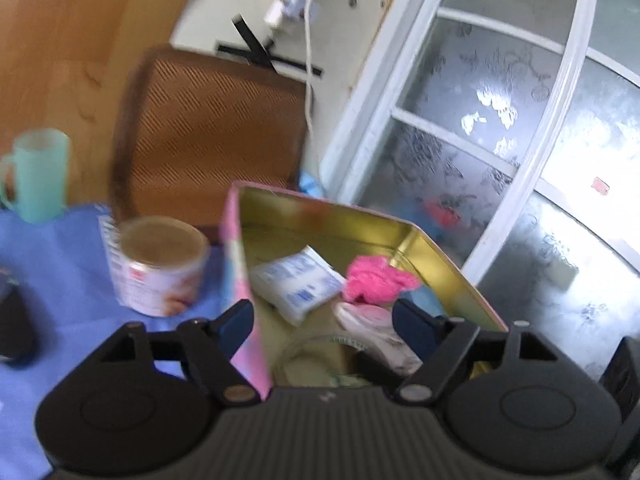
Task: Organize soft objects
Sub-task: 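Carry the tape roll into the pink tin and open the left tool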
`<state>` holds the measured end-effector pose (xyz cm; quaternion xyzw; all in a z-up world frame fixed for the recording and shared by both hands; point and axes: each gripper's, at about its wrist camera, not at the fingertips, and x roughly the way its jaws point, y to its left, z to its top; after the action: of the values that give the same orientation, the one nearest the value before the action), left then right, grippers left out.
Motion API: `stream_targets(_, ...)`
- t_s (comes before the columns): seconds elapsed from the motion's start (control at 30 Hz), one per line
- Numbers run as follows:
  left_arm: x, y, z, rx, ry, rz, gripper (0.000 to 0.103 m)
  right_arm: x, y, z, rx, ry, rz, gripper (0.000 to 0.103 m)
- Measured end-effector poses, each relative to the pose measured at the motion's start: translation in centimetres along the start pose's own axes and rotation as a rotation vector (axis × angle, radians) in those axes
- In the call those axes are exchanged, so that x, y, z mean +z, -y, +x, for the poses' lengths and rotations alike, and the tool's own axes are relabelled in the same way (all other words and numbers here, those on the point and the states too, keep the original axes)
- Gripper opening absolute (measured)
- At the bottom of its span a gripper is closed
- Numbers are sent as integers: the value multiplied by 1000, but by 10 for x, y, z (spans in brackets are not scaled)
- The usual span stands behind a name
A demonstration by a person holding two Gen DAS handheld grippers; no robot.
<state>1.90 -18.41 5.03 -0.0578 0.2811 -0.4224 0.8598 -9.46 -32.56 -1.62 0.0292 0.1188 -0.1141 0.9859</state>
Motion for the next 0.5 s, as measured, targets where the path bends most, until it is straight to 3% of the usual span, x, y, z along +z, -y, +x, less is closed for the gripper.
stream_targets(0.07, -3, -11, -19, 25, 32, 0, 79, 4, -6, -7, 20, 56, 31, 89)
stream_targets(0.2, -12, -44, -62, 84, 91, -63, 80, 9, -26, -16, 123, 135, 59, 74)
stream_targets(0.37, -41, -96, -107, 217, 144, -140, 81, 4, -76, -10, 265, 125, 16, 67)
stream_targets(0.5, -63, -135, -130, 355, 145, -166, 81, -3, -119, 1, 305, 105, -50, 66)
